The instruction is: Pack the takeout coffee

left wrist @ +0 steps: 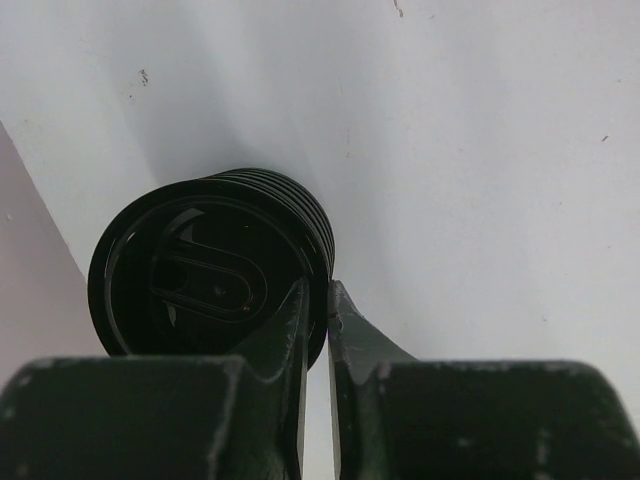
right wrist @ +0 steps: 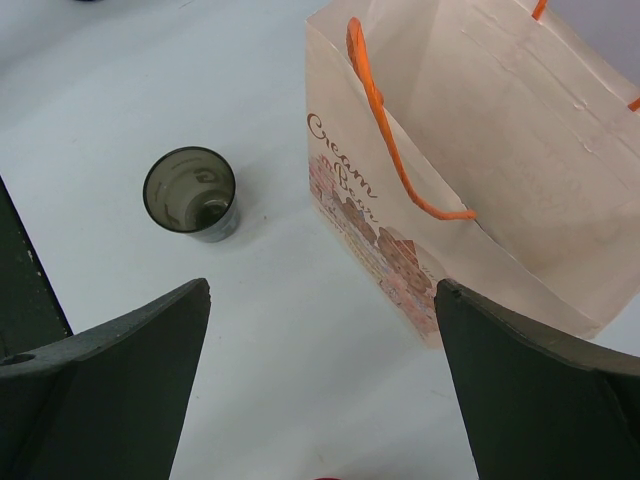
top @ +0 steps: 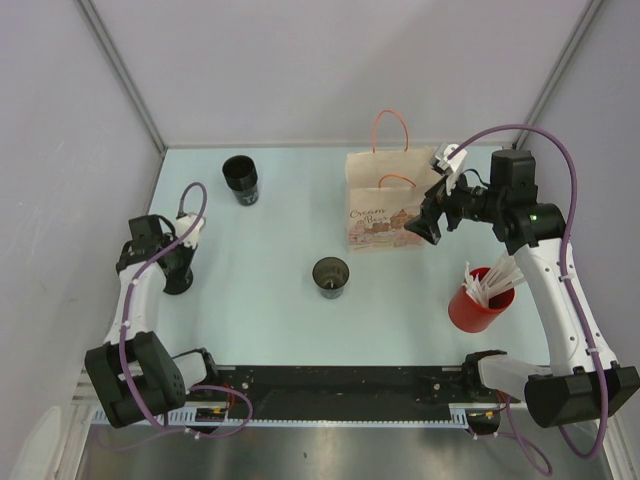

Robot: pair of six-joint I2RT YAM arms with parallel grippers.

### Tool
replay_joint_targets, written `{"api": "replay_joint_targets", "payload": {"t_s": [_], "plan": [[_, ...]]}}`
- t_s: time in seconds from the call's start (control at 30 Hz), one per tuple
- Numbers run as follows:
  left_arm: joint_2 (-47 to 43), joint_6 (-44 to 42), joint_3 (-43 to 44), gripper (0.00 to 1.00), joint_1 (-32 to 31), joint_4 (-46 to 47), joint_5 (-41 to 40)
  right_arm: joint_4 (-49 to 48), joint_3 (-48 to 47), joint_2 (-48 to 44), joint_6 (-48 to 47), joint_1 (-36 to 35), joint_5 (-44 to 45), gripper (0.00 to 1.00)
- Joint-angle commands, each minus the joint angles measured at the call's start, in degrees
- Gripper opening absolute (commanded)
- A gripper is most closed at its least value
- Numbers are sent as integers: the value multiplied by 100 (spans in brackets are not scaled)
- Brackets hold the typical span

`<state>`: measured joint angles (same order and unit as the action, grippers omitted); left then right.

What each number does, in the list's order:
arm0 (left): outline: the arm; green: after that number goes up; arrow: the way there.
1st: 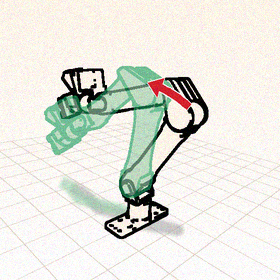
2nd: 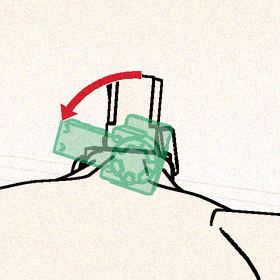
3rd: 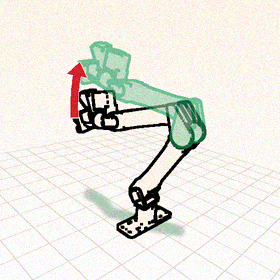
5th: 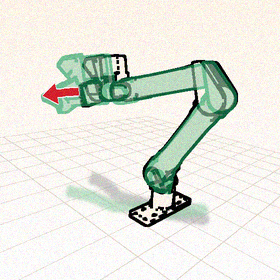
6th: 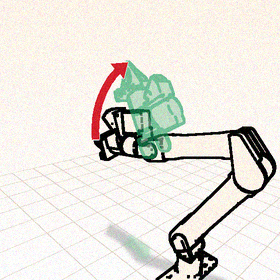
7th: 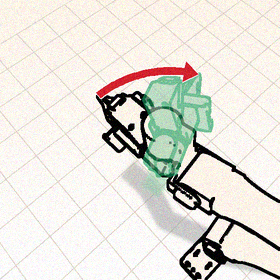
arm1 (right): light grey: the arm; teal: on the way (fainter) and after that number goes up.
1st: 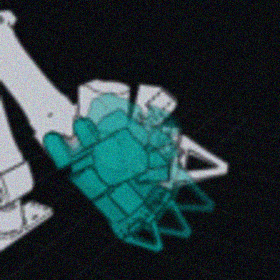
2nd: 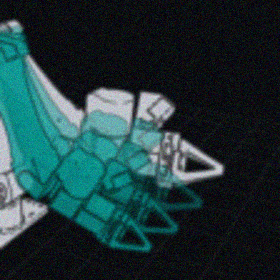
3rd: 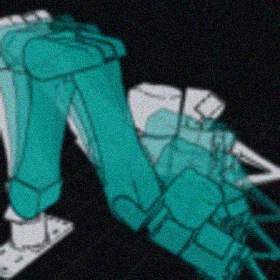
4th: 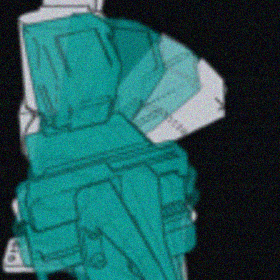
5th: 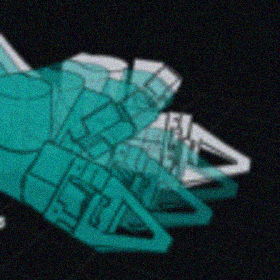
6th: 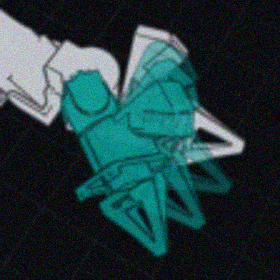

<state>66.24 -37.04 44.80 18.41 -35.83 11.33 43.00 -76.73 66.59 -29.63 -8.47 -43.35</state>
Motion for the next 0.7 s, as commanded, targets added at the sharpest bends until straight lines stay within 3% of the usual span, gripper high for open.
{"api": "replay_joint_targets", "payload": {"t_s": [0.0, 0.43, 0.67], "plan": [[-260, 38, 301, 12, 57, -82, 167, -55, -9, -41, -17, -23, 2, 100], [-717, 179, 477, 9, 57, -143, 141, -55, -18, -5, -8, -23, -6, 100], [-876, 206, 1082, 7, 57, -511, 509, -81, -18, -49, 1, -23, -15, 100]]}}
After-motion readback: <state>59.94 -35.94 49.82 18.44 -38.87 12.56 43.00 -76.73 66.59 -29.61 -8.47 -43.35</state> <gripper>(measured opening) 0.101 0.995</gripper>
